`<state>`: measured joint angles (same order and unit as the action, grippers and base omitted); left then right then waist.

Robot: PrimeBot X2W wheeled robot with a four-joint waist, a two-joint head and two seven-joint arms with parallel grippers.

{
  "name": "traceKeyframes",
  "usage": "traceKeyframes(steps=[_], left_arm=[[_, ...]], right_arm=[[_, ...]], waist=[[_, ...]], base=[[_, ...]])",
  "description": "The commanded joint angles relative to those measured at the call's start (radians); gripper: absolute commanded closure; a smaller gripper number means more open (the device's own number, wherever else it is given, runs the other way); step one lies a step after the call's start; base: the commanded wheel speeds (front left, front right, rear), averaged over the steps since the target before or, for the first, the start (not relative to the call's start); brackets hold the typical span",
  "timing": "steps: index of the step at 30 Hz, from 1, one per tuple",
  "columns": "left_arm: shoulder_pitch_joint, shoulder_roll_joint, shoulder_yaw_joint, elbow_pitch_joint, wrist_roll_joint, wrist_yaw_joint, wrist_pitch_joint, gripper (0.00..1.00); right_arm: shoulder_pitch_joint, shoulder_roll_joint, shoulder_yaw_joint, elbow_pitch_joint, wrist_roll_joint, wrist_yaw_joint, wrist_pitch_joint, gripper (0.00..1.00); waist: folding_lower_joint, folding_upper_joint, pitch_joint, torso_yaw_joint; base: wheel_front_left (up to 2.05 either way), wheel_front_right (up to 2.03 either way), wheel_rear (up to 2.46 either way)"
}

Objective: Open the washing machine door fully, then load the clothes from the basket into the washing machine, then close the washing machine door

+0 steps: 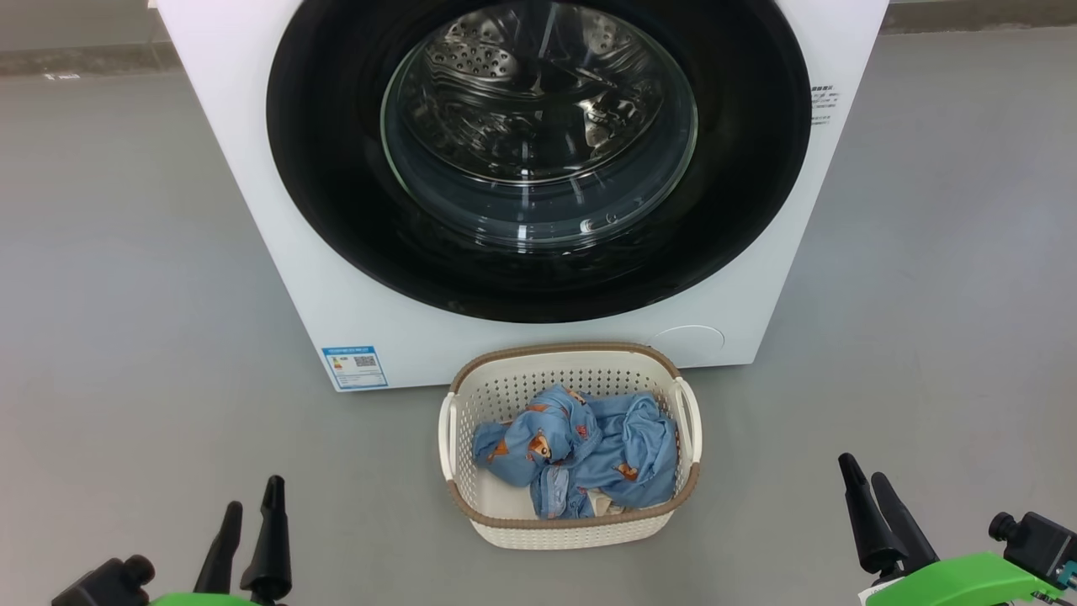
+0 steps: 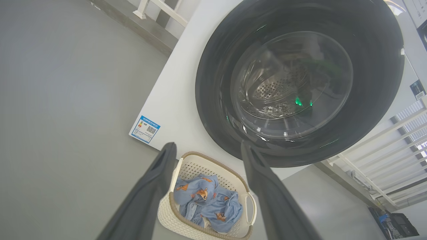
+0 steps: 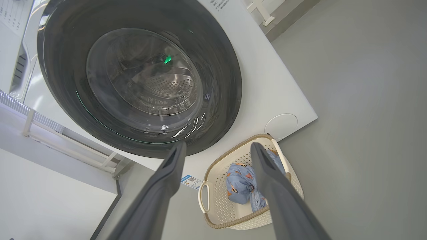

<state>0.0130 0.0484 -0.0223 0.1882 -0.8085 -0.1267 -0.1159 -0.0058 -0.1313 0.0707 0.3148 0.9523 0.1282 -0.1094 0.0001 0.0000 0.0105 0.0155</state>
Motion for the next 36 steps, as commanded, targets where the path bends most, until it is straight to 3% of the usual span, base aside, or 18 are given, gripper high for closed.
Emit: traceKeyframes(steps=[1,36], left_arm=[[-0.023,0.016,0.018,-0.039,0.045,-0.002,-0.013,0.00],[-0.030,0.026,0.014,-0.086,0.493,-0.004,-0.106,0.00]], right_arm=[[-0.024,-0.020,0.019,-0.023,-0.036,0.002,-0.018,0.00],[-0.026,-0.023,0.007,0.016,-0.457,0.002,-0.112,0.00]], waist=[[0.0000,0.0000,0.001,0.001],[0.0000,0.0000,0.017,-0.003]], base=[[0.00,0.00,0.00],[0.00,0.00,0.00]])
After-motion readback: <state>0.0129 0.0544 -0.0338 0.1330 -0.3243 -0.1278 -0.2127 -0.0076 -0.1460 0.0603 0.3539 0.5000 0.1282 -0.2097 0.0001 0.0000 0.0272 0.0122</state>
